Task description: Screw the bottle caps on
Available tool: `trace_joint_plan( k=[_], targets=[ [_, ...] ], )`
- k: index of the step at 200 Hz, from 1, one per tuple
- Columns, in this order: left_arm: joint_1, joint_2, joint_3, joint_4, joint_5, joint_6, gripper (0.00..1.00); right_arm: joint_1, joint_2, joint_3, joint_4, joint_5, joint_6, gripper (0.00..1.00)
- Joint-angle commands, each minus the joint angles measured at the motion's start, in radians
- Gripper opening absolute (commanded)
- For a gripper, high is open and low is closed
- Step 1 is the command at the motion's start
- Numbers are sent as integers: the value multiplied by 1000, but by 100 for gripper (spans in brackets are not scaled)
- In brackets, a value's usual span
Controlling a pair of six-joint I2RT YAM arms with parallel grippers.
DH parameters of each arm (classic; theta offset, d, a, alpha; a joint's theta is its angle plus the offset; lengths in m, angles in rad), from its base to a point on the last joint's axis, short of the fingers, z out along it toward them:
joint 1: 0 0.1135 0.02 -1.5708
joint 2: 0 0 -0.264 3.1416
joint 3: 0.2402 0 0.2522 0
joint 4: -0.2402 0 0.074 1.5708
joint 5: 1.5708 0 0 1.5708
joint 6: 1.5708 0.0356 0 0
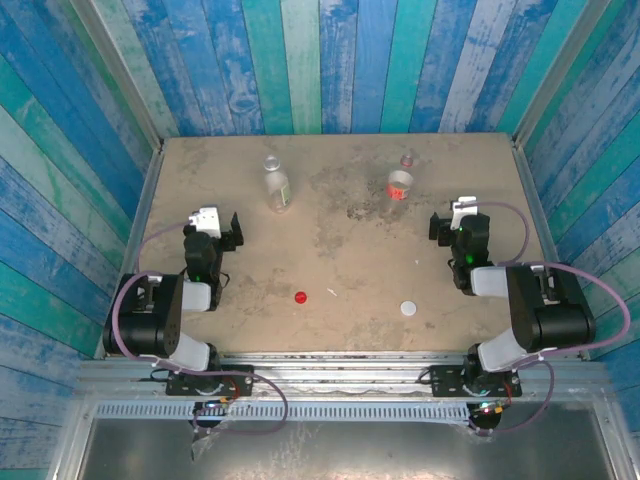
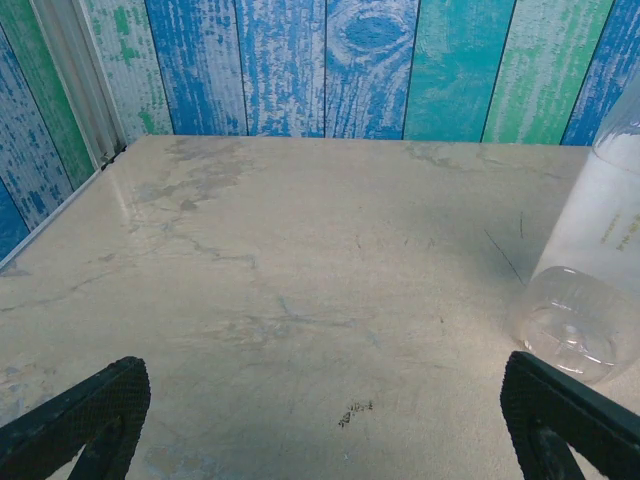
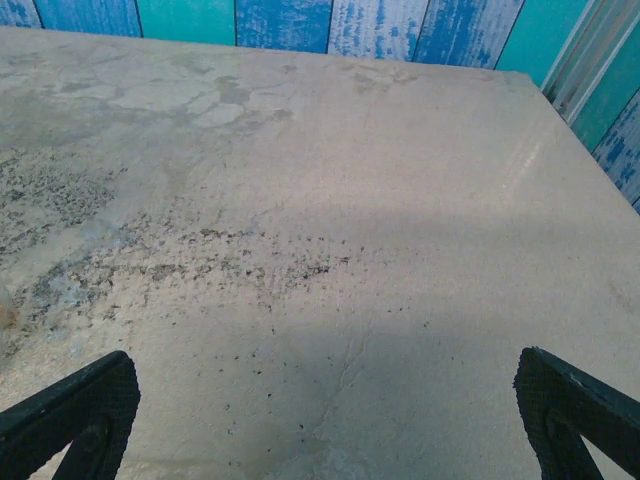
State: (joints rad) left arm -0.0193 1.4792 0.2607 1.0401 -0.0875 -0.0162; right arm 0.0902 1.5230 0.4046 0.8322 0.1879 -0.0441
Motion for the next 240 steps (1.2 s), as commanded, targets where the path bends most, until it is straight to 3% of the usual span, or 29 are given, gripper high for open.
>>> trace_joint_plan(
  k=[1,198,240],
  targets=[
    [2,22,14,24,6,1,94,2,-12,-10,24,23,10,100],
    [2,22,13,28,11,4,94,2,-16,-15,30,22,9,100],
    [-10,-136,12,-94,-13,7,94,3,-148,-17,-86,35,12,100]
  ],
)
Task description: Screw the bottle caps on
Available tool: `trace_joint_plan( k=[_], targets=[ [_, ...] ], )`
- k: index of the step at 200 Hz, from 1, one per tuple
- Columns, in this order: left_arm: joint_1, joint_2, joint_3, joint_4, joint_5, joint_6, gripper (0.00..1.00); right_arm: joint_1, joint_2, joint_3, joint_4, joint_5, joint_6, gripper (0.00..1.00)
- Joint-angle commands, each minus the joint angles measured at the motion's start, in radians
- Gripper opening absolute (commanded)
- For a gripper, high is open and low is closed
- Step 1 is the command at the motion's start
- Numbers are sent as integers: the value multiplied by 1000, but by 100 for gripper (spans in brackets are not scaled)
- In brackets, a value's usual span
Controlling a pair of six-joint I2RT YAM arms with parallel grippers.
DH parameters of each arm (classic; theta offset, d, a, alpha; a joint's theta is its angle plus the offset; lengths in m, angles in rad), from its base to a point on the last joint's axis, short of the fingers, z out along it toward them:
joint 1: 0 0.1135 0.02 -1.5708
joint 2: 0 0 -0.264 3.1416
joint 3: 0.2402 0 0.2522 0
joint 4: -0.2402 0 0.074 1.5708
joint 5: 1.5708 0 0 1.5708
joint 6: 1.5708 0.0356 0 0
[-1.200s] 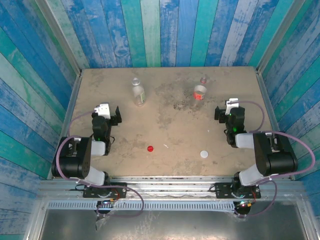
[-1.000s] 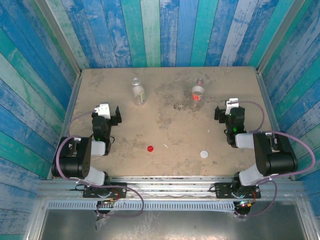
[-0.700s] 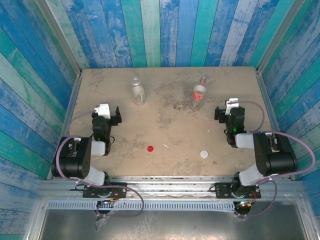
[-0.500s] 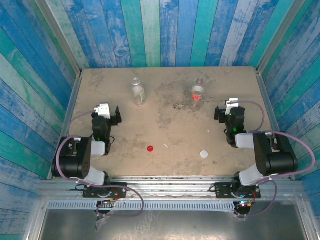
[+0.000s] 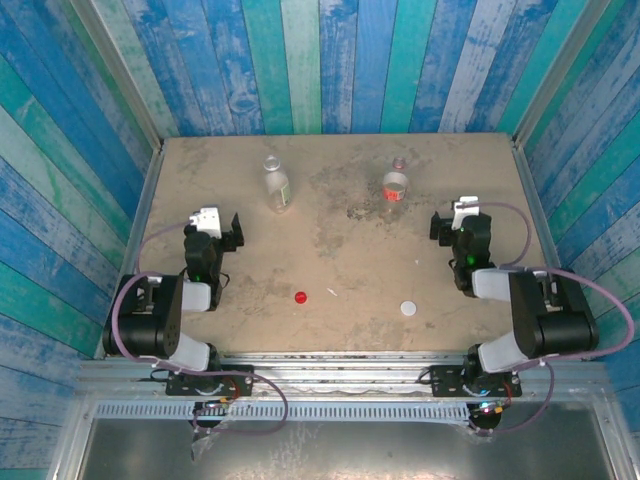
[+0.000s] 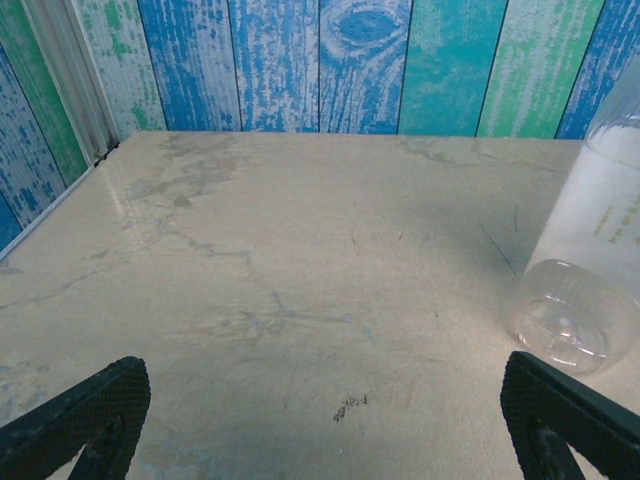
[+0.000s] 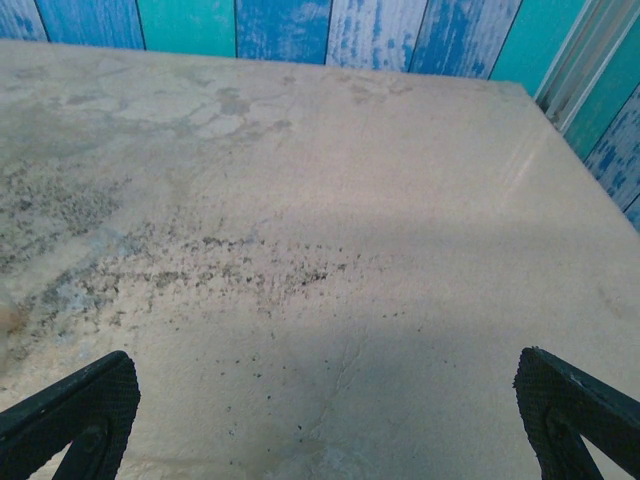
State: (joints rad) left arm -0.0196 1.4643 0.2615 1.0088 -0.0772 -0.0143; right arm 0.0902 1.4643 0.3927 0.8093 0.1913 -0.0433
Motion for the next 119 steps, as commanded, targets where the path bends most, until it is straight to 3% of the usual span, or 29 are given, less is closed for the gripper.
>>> trace_joint_plan(
  k=[1,41,85,119],
  targets=[
    [-10,-125,12,-67,-24,7,94,2,-94,-4,-70,32,11,100],
    [-123,-260,45,-177,-93,92,94,2,-283,30,-290,16,66,100],
    [-161,-214,121,-171,105,83,94,1,-450,70,-447,-156,177,100],
    [-161,-27,234,-119,219,67,94,15,-554,70,-496,-395,157,100]
  ],
)
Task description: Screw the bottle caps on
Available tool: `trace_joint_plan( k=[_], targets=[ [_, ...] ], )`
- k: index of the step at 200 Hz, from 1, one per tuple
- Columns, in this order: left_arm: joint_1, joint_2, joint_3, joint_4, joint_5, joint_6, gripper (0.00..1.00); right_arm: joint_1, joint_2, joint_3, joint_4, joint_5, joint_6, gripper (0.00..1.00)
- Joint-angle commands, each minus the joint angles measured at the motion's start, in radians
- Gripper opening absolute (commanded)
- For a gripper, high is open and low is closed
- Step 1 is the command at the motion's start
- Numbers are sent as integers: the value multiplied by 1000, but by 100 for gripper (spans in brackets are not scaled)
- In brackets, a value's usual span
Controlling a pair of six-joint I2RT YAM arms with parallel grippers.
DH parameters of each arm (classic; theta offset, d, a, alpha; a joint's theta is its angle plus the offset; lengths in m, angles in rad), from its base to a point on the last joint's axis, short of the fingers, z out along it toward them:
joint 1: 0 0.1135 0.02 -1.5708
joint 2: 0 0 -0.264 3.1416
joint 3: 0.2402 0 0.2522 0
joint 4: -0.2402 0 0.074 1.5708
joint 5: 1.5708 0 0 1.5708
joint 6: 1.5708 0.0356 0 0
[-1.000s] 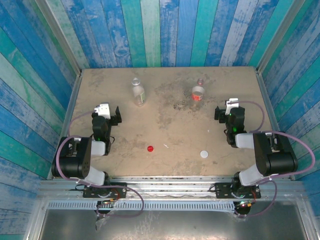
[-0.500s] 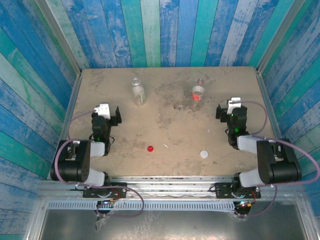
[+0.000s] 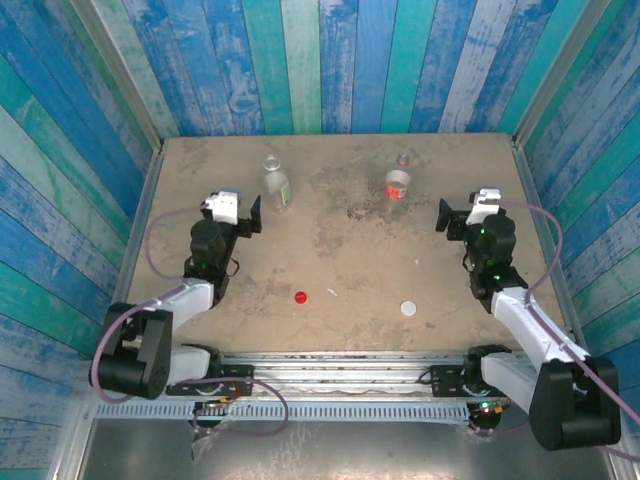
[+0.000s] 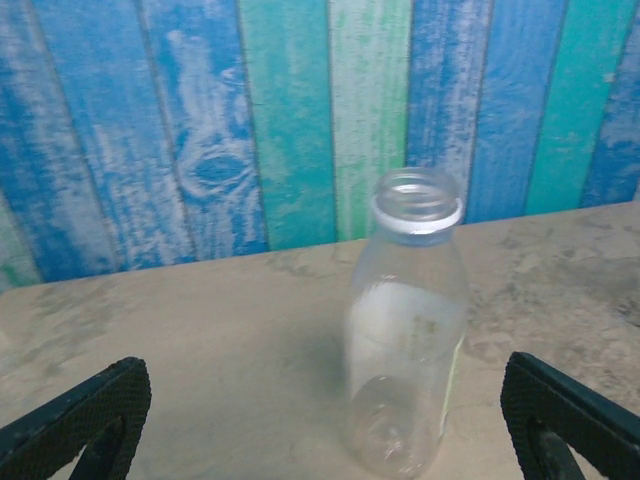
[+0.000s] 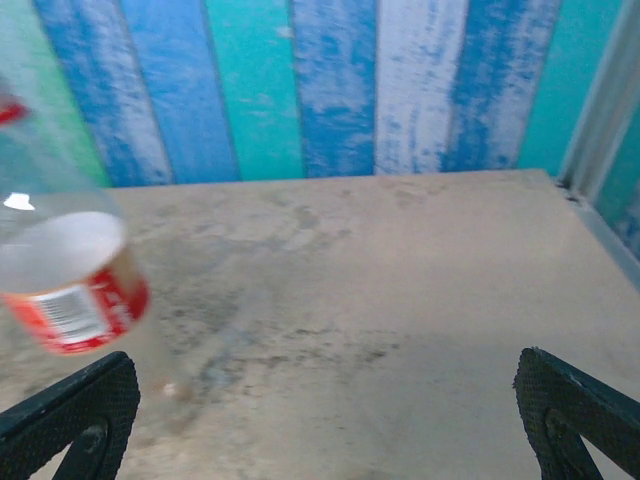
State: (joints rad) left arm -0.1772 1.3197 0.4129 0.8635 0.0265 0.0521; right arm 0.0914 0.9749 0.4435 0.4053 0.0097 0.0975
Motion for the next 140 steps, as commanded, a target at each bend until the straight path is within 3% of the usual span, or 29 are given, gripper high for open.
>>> trace_joint_plan(
  k=[1,19,39,72,140],
  targets=[
    [-3,123,87,26,119,0,94,15,-67,20,-94,-218,15,100],
    [-3,222,165,35,151,2,94,55,-114,23,-141,-294,-18,100],
    [-2,296,252,1,206,52,94,135,-158,20,-180,-290,-67,100],
    [-3,384,417,-200,211,94,94,241,-186,22,-201,-273,-81,100],
    [4,541,679,-481,262,109,94,352,-116,76,-209,-234,-114,100]
  ],
)
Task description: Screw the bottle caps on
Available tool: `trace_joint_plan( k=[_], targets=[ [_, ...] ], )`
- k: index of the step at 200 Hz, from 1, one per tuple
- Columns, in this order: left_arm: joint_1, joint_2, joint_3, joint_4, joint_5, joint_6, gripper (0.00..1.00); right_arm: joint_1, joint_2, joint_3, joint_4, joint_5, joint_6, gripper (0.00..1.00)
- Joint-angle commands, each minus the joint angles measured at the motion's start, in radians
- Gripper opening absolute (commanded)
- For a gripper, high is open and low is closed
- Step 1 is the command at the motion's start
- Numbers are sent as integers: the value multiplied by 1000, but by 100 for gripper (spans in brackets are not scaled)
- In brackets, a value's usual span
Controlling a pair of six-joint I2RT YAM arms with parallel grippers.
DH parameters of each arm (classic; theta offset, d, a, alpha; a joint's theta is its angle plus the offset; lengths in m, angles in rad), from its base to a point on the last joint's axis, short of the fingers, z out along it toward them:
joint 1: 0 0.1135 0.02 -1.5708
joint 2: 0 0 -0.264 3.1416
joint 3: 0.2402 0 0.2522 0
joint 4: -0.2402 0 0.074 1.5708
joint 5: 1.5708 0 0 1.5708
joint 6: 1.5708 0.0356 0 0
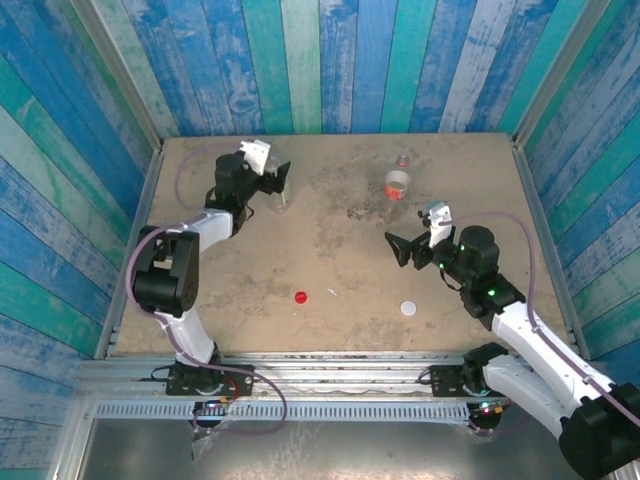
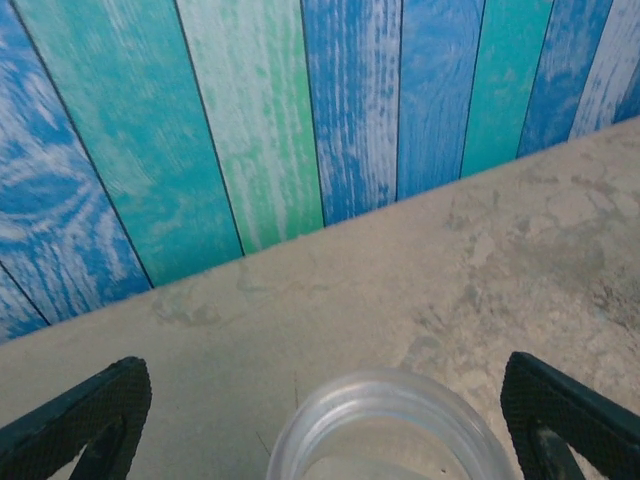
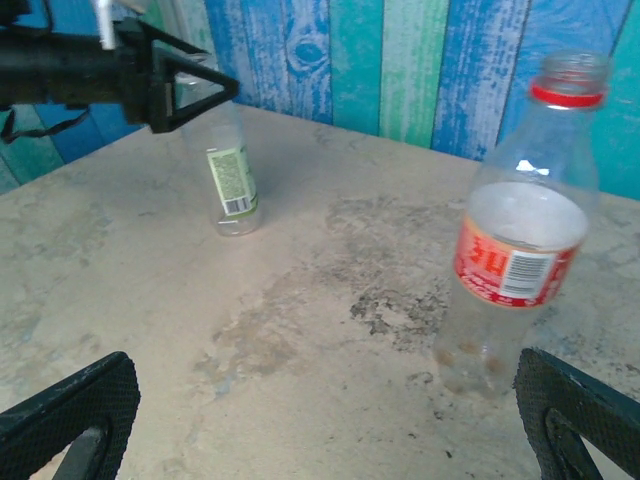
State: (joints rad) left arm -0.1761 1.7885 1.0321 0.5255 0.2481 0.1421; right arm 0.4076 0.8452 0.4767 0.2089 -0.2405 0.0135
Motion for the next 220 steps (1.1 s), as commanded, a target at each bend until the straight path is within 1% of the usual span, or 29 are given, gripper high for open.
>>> trace_joint_plan(
  k=[1,21,36,69,99,115,127,145,163,174,205,220],
  targets=[
    [3,72,62,-144,41,20,94,38,15,45,-12,16,-32,100],
    [6,91,104,-213,52,34,97,61,30,60,-12,16,-40,100],
    [5,102,137,-289,54,58,97,75,41,71,-13,16,-46,100],
    [6,110,161,-400,47,112,95,83,70,89,-4,17,-52,100],
    [5,123,173,-432,63,140,95,86,99,100,6,18,-53,100],
    [6,126,174,-437,75,146,100,88,112,104,10,18,-52,100],
    [4,127,172,-437,89,154,96,88,119,106,15,20,-48,100],
    [6,122,164,-433,95,162,85,89,130,112,18,20,-49,100],
    [4,109,151,-420,111,162,80,89,142,121,18,21,-47,100],
    [3,99,143,-413,126,159,75,89,151,130,18,24,-43,100],
    [1,63,98,-367,164,138,67,91,170,144,27,24,-24,100],
    [-2,42,86,-358,179,130,65,92,178,149,29,27,-12,100]
  ],
)
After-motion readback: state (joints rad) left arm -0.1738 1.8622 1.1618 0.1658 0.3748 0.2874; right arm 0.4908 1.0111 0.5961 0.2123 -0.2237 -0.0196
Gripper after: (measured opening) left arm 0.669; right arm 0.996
